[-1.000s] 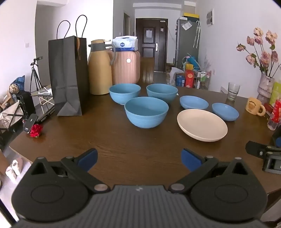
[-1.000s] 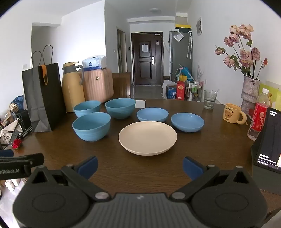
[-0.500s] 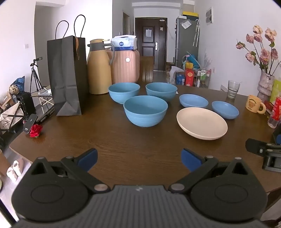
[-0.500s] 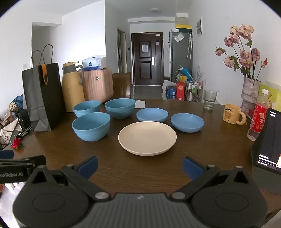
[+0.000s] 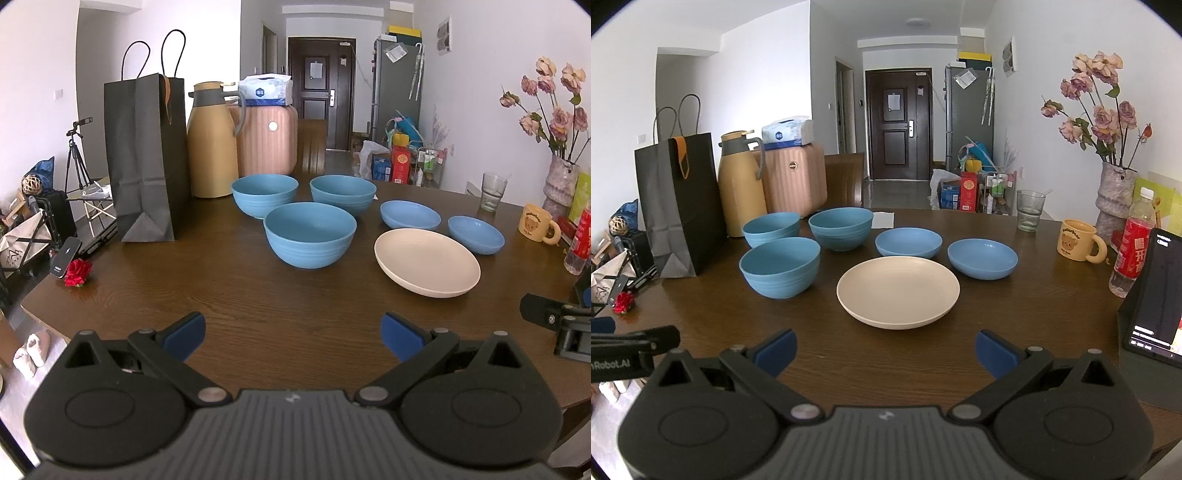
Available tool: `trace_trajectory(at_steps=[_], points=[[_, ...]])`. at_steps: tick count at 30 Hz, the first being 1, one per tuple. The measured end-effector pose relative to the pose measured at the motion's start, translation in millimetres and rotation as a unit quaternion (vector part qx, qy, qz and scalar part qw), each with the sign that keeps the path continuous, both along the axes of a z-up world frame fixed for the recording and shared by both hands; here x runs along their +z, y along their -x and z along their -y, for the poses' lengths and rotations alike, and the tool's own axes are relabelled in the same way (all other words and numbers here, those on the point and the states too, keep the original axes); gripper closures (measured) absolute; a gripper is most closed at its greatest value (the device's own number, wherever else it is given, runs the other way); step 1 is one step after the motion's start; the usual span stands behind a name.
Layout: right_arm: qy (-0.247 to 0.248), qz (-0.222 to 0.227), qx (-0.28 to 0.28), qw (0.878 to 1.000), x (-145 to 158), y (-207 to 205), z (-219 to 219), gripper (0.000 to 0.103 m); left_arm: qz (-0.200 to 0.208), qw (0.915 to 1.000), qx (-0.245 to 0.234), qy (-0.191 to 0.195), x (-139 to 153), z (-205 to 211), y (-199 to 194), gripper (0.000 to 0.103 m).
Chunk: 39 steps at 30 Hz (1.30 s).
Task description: Organize plates and bowls
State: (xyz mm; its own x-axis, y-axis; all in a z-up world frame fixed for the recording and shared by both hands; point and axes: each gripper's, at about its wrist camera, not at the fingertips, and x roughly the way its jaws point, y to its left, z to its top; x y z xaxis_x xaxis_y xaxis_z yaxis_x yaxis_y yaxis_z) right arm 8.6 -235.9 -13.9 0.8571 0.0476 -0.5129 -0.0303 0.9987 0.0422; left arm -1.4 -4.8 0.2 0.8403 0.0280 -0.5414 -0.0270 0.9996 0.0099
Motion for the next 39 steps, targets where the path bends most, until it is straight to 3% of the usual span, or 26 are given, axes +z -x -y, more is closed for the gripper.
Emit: trace_trajectory(at_steps=[39], points=[[0.002, 0.002, 0.001, 1.0, 1.0, -0.1, 3.0, 0.0, 0.003, 1.0, -0.004, 0.002, 2.0, 0.5, 2.8, 0.0]])
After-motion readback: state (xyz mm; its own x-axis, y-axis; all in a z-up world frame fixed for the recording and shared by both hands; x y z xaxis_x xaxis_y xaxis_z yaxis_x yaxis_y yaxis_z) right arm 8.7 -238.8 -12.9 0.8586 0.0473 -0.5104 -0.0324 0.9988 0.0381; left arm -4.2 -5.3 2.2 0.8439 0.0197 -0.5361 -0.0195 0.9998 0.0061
